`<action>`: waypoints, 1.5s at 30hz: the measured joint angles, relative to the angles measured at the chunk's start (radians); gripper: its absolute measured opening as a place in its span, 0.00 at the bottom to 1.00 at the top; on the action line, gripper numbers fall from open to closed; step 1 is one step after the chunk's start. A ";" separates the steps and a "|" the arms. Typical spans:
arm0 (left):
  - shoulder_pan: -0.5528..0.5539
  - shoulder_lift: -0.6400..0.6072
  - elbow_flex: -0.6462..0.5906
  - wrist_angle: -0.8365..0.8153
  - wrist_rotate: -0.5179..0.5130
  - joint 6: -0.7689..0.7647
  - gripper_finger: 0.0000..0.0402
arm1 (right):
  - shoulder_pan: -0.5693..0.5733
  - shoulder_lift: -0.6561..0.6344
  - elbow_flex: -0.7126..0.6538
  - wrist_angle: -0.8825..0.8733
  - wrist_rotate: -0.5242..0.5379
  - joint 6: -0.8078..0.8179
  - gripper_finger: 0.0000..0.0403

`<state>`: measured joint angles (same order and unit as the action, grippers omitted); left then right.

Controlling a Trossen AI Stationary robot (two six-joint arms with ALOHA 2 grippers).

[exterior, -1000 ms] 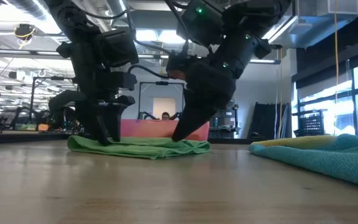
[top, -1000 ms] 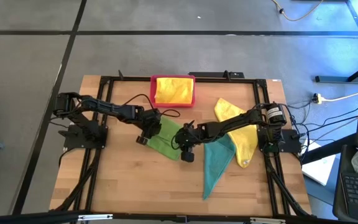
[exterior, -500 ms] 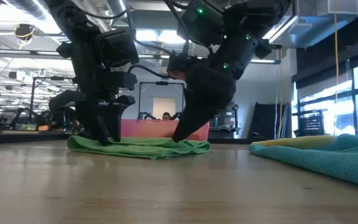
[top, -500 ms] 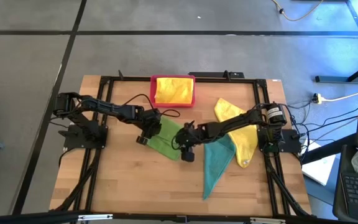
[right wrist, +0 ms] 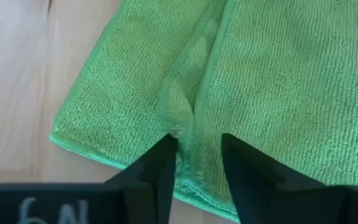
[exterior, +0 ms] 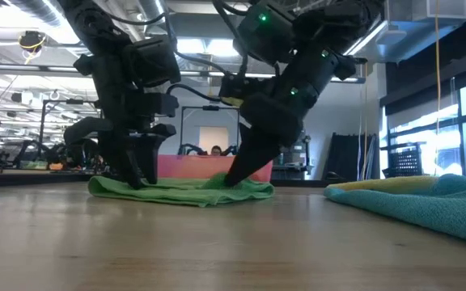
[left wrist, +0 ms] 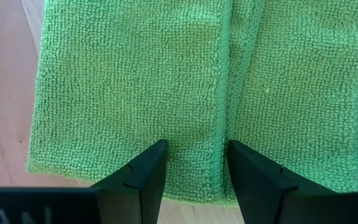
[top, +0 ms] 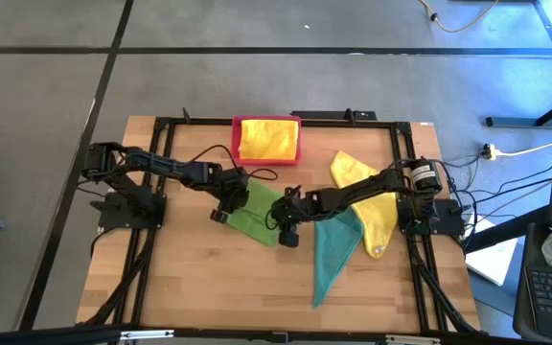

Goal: Fold microfiber towels
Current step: Fold the green microfiber cloth

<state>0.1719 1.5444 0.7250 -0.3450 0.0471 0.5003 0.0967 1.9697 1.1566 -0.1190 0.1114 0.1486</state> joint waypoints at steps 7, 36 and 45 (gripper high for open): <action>0.000 0.000 0.000 0.000 0.000 0.000 0.41 | 0.000 0.000 0.013 -0.005 -0.005 0.000 0.19; -0.001 0.000 0.000 0.006 -0.030 -0.125 0.27 | -0.009 0.000 -0.018 -0.063 -0.060 -0.023 0.18; -0.001 -0.017 0.009 -0.044 0.000 -0.166 0.01 | -0.010 -0.003 -0.016 -0.131 -0.057 -0.022 0.12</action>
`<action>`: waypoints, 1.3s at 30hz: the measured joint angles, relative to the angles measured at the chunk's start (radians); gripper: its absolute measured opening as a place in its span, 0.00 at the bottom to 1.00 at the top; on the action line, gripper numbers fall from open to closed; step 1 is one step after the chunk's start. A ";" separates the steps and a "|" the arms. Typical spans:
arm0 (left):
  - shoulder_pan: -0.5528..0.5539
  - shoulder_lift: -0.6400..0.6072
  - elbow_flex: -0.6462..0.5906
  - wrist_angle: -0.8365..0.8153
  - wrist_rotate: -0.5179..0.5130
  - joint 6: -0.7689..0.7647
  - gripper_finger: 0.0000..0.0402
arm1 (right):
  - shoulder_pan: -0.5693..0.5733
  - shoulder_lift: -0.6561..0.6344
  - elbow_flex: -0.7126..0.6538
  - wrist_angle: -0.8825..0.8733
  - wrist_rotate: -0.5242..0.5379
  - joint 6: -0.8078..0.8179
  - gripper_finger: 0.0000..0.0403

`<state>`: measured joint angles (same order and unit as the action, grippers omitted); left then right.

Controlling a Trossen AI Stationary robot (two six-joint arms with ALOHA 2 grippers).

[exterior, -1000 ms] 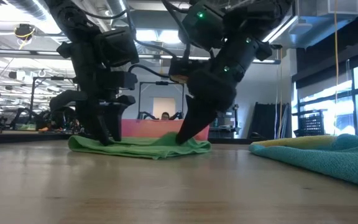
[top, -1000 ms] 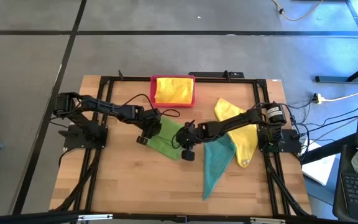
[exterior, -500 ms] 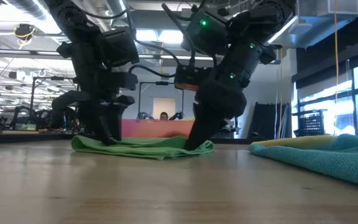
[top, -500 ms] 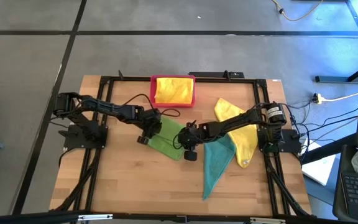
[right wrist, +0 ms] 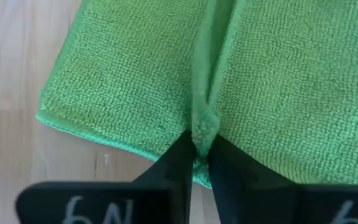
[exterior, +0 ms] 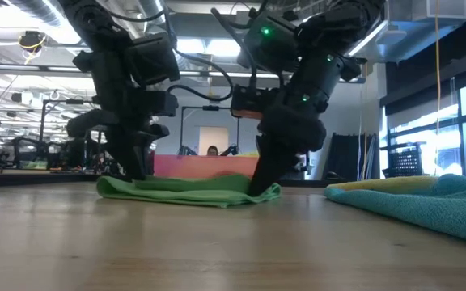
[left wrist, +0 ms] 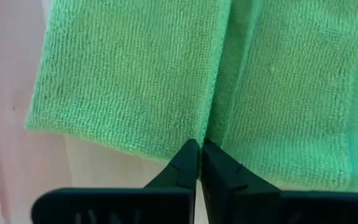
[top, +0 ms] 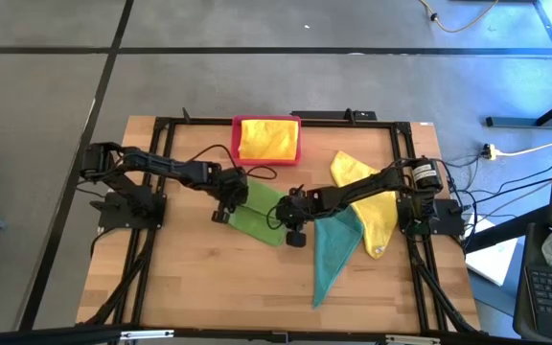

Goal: Fold microfiber towels
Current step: Fold the green microfiber cloth

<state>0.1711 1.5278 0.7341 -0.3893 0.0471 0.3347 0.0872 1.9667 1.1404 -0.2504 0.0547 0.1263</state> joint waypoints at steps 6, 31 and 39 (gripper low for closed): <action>0.000 -0.034 0.000 -0.015 0.001 -0.020 0.00 | 0.000 -0.001 0.000 -0.003 0.000 0.001 0.09; -0.008 -0.163 0.000 -0.089 -0.025 -0.066 0.00 | 0.000 -0.064 0.060 -0.114 0.091 0.001 0.06; -0.008 -0.166 0.000 -0.092 -0.029 -0.072 0.00 | -0.001 -0.065 0.060 -0.120 0.082 0.004 0.10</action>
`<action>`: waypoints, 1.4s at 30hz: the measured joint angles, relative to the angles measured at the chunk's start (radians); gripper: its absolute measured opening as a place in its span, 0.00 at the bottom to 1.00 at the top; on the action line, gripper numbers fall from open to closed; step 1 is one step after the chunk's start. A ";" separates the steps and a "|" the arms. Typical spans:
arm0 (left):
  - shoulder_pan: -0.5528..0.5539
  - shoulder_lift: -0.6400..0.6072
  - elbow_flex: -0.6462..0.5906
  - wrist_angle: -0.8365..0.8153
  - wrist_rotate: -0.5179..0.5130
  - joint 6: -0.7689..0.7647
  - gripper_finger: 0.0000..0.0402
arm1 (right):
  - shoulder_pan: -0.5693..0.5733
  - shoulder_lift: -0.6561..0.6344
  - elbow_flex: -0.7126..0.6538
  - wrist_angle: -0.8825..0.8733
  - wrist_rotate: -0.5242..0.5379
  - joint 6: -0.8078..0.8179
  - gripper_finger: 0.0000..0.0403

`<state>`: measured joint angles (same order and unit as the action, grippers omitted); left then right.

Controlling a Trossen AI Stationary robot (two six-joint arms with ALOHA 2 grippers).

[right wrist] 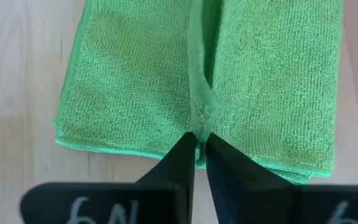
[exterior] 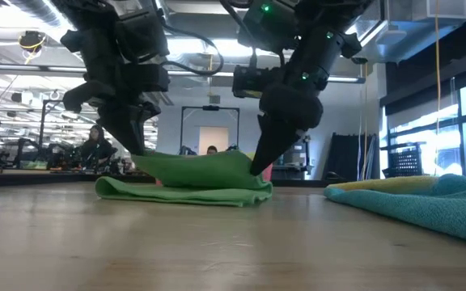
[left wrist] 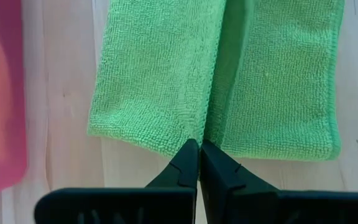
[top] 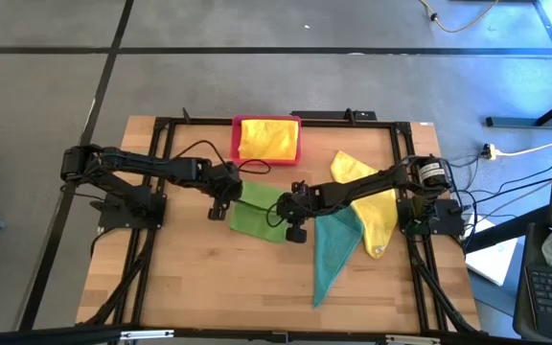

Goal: Fold microfiber towels
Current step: Fold the green microfiber cloth

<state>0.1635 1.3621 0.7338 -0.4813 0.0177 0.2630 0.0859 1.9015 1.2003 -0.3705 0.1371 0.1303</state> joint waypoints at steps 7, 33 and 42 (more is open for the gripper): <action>0.000 0.000 0.000 0.003 -0.007 0.000 0.00 | -0.004 0.000 0.000 0.018 0.000 -0.003 0.13; -0.147 -0.081 -0.002 -0.019 0.010 -0.113 0.00 | 0.054 -0.055 0.003 0.016 -0.060 0.024 0.04; -0.192 -0.053 -0.028 -0.026 0.008 -0.074 0.00 | 0.067 -0.052 0.003 0.033 -0.158 0.074 0.03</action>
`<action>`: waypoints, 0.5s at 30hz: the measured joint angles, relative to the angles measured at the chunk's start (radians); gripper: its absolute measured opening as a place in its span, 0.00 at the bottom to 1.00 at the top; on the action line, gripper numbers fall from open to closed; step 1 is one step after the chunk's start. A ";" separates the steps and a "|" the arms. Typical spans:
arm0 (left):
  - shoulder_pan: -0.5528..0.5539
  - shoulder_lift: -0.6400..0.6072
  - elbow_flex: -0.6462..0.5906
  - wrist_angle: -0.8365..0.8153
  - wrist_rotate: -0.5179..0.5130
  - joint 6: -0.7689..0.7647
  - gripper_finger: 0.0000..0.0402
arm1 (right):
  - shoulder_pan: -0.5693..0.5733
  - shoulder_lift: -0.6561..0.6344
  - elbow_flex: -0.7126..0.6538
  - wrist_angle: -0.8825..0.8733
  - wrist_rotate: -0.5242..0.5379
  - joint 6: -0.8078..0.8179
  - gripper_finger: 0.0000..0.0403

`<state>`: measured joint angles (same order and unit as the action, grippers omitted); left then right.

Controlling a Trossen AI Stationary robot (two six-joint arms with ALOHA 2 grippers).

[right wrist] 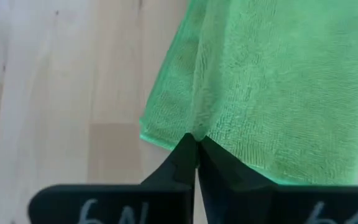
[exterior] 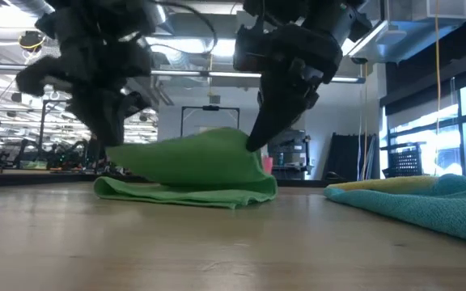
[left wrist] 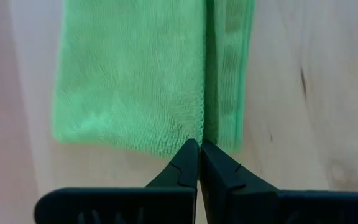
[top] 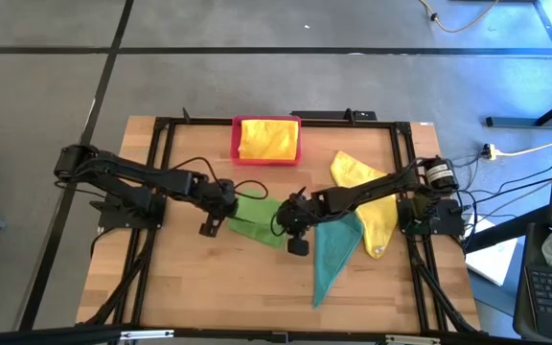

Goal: Fold microfiber towels
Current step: Fold the green microfiber cloth

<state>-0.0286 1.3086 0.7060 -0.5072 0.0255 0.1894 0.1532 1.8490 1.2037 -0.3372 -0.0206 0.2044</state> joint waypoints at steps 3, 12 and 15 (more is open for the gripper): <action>-0.009 0.017 -0.025 0.006 0.000 0.000 0.00 | 0.000 0.012 0.000 0.011 -0.026 0.028 0.06; -0.032 0.029 -0.045 0.038 0.000 -0.005 0.01 | 0.000 0.014 0.000 0.069 -0.026 0.053 0.18; -0.032 0.029 -0.045 0.065 0.003 -0.023 0.04 | 0.000 0.014 0.000 0.081 -0.026 0.055 0.24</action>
<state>-0.0608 1.3373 0.6609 -0.4420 0.0285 0.1663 0.1532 1.8629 1.2034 -0.2564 -0.0471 0.2592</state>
